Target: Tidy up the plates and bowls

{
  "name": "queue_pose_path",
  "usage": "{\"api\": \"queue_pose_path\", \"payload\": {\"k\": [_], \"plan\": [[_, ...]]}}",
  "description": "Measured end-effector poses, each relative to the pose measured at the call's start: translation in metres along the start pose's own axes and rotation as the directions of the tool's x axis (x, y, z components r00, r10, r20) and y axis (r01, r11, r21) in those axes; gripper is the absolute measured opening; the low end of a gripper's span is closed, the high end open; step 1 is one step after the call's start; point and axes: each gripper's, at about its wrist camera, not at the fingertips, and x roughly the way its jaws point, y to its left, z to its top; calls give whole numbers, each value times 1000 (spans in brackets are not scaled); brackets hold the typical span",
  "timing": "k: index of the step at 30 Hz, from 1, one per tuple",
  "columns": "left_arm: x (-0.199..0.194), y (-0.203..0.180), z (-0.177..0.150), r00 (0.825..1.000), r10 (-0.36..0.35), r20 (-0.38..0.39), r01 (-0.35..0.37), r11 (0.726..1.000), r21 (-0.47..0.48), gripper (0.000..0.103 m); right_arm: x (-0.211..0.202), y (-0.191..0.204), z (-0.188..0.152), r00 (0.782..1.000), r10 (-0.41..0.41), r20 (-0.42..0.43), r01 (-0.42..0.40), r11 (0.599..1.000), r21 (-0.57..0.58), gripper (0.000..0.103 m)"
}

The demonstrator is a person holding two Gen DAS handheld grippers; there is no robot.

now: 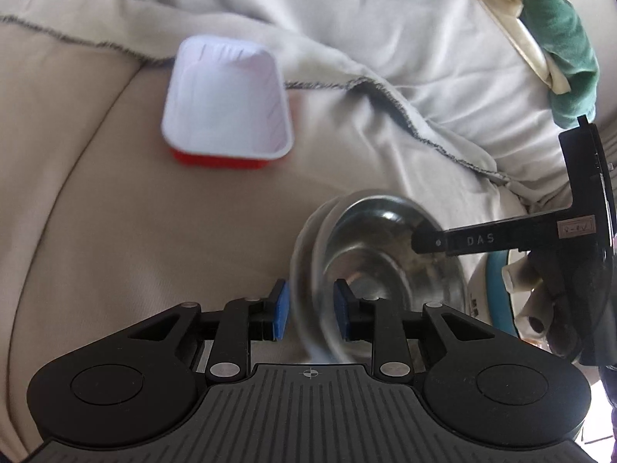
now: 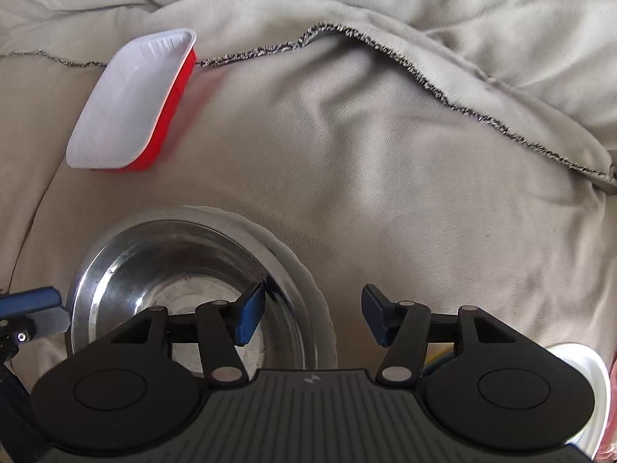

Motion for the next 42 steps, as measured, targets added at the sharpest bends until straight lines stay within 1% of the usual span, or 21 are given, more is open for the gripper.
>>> {"api": "queue_pose_path", "payload": {"k": [1, 4, 7, 8, 11, 13, 14, 16, 17, 19, 21, 22, 26, 27, 30, 33, 35, 37, 39, 40, 42], "plan": [[3, 5, 0, 1000, -15, -13, 15, 1000, -25, 28, 3, 0, 1, 1000, 4, -10, -4, 1000, 4, 56], [17, 18, 0, 992, -111, -62, 103, 988, -118, 30, 12, -2, 2, 999, 24, -48, -22, 999, 34, 56], [20, 17, 0, 993, -113, -45, 107, 987, -121, 36, 17, -3, -1, 995, 74, -73, -69, 996, 62, 56], [20, 17, 1, 992, -116, -44, 110, 987, -121, 40, 17, -3, -2, 992, 98, -79, -92, 993, 72, 60], [20, 17, 2, 992, -115, -43, 110, 987, -115, 40, 16, 0, -3, 993, 92, -70, -87, 994, 69, 61], [19, 18, 1, 992, -117, -39, 111, 985, -129, 37, 17, 0, -5, 994, 92, -65, -87, 994, 73, 62], [19, 19, 1, 993, -109, -41, 103, 986, -130, 35, 18, 1, -6, 993, 92, -69, -86, 993, 76, 62], [20, 18, -1, 997, -64, -48, 58, 992, -115, 35, 19, 4, -11, 994, 83, -72, -78, 994, 75, 63], [21, 17, -2, 997, -48, -52, 43, 994, -103, 39, 19, 6, -12, 995, 77, -70, -72, 995, 65, 63], [26, 17, -2, 996, -48, -74, 41, 994, -101, 40, 18, 10, -16, 995, 79, -67, -75, 995, 58, 67], [33, 21, -3, 991, -95, -95, 82, 989, -125, 38, 17, 10, -18, 994, 93, -66, -88, 993, 73, 68], [36, 22, -3, 988, -114, -105, 99, 986, -137, 41, 18, 9, -18, 993, 105, -62, -100, 991, 83, 68], [43, 17, 5, 992, -74, -99, 63, 992, -106, 46, 12, 4, -17, 989, 145, -15, -141, 978, 155, 68], [44, 18, 9, 993, -72, -90, 63, 993, -104, 49, 9, 3, -17, 987, 158, 4, -157, 974, 165, 68], [45, 21, 18, 996, -70, -50, 65, 993, -99, 49, 6, 2, -18, 984, 176, 36, -180, 967, 182, 68], [44, 22, 22, 995, -89, -37, 85, 992, -92, 49, 10, 7, -21, 987, 157, 16, -158, 974, 160, 68], [35, 22, 24, 996, -86, -28, 83, 993, -81, 49, 6, 11, -21, 991, 134, 33, -137, 983, 124, 66], [15, 26, 31, 994, -106, 32, 108, 992, -69, 47, -8, 17, -17, 991, 96, 92, -102, 992, 69, 65], [-7, 38, 45, 983, -125, 133, 137, 986, -90, 46, -26, 23, -7, 982, 62, 179, -67, 998, 22, 65], [-16, 46, 54, 976, -106, 189, 128, 986, -107, 46, -35, 26, 1, 975, 57, 216, -61, 998, 10, 65], [-21, 60, 72, 967, -14, 254, 52, 988, -145, 46, -43, 31, 21, 963, 91, 253, -101, 995, 25, 65]]}}
